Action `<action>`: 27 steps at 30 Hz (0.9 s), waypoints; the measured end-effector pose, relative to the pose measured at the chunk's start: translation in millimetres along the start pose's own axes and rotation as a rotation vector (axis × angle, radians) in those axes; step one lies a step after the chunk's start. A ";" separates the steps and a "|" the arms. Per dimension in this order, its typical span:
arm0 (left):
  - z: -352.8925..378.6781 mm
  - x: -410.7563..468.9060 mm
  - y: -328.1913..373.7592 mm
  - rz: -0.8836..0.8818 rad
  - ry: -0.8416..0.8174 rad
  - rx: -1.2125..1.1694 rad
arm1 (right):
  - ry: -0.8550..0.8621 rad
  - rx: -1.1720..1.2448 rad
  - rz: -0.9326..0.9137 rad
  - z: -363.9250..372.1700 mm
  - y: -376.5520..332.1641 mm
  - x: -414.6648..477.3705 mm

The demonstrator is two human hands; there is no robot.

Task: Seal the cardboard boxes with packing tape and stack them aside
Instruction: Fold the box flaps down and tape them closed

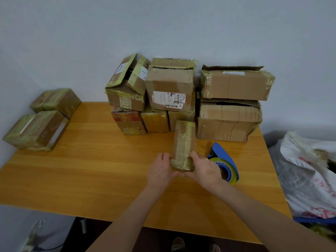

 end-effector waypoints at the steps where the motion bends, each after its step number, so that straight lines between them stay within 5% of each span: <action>1: 3.2 3.4 1.5 0.021 -0.025 0.022 | -0.012 -0.039 -0.007 1.0 -1.7 1.3; 13: 17.1 10.3 -12.5 0.026 -0.190 -0.083 | -0.095 -0.003 -0.105 7.4 -4.1 12.3; 18: 17.4 12.1 -5.4 0.035 -0.207 0.045 | -0.062 -0.043 -0.119 10.7 -0.8 11.1; 27: 9.6 9.3 -3.8 -0.002 -0.162 -0.165 | -0.054 0.092 -0.075 4.5 1.1 7.0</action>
Point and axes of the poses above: each hand's wrist, its own x-axis towards the middle knuckle, its own z-axis out of the palm, y = z × x, the point moved 7 cm from there along x, towards the middle knuckle, and after that the axes turned 1 degree about -y, right-handed, at the moved point
